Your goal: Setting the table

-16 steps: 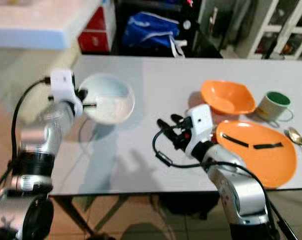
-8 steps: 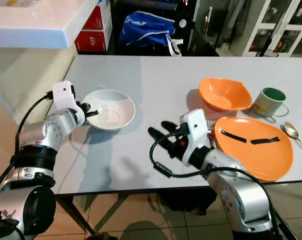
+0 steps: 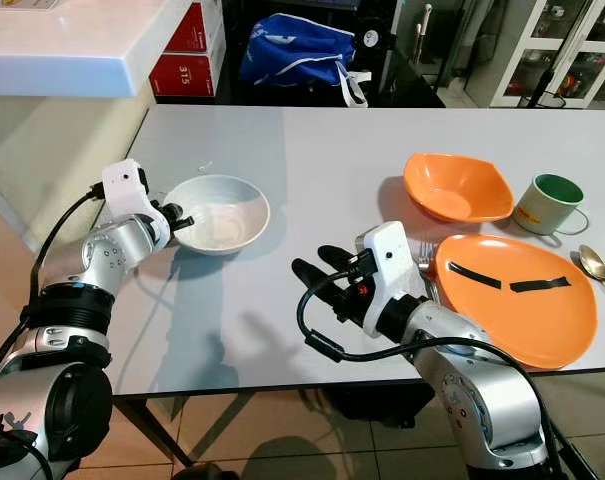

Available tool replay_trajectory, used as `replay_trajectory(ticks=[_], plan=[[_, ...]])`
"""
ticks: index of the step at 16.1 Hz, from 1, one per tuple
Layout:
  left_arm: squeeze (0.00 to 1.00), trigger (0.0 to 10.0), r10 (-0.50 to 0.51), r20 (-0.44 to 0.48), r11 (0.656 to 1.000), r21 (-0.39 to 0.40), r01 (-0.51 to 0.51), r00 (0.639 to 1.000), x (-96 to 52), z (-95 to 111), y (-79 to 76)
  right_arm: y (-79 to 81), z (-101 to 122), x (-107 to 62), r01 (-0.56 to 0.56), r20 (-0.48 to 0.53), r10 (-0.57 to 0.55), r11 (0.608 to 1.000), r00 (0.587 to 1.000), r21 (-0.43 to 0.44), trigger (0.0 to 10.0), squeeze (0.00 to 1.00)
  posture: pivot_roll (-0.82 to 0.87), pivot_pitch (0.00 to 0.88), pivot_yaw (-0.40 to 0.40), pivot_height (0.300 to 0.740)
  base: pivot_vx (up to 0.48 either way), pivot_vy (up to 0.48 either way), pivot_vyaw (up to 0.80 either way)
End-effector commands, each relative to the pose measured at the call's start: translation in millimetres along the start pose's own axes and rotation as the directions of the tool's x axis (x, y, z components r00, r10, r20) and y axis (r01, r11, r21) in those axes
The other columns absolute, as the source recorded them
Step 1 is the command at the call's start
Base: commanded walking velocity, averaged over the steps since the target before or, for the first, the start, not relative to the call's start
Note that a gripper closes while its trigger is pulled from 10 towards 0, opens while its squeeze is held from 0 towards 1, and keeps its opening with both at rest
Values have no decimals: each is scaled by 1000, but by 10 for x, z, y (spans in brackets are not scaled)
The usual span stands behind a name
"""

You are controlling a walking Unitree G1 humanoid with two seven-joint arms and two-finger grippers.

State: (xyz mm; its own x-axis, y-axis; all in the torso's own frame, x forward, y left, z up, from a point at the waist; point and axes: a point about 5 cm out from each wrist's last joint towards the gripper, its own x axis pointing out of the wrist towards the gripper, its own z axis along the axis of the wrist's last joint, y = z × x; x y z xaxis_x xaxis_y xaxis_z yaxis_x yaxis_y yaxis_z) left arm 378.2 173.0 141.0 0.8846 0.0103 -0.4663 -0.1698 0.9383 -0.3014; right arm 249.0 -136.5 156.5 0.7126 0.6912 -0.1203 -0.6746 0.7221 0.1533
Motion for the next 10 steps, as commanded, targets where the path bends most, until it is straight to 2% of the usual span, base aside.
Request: replay_trajectory(ticks=[1, 9, 10], plan=[[1000, 10000, 18, 17, 1000, 1, -18, 1000, -12, 67, 14, 5, 36, -15, -2, 3, 2, 1000, 1000, -7, 10000, 0, -69, 0, 11, 740, 0, 0, 0], [1000, 10000, 15, 30, 998, -65, -13, 999, -80, 45, 105, -82, 98, -42, 32, 18, -32, 999, 999, -18, 10000, 0, -62, 0, 6, 740, 0, 0, 0], [1000, 10000, 12, 105, 999, -51, -7, 994, -131, 144, 97, -88, 111, -45, 36, 22, -35, 999, 999, -22, 10000, 0, -65, 0, 8, 740, 0, 0, 0]])
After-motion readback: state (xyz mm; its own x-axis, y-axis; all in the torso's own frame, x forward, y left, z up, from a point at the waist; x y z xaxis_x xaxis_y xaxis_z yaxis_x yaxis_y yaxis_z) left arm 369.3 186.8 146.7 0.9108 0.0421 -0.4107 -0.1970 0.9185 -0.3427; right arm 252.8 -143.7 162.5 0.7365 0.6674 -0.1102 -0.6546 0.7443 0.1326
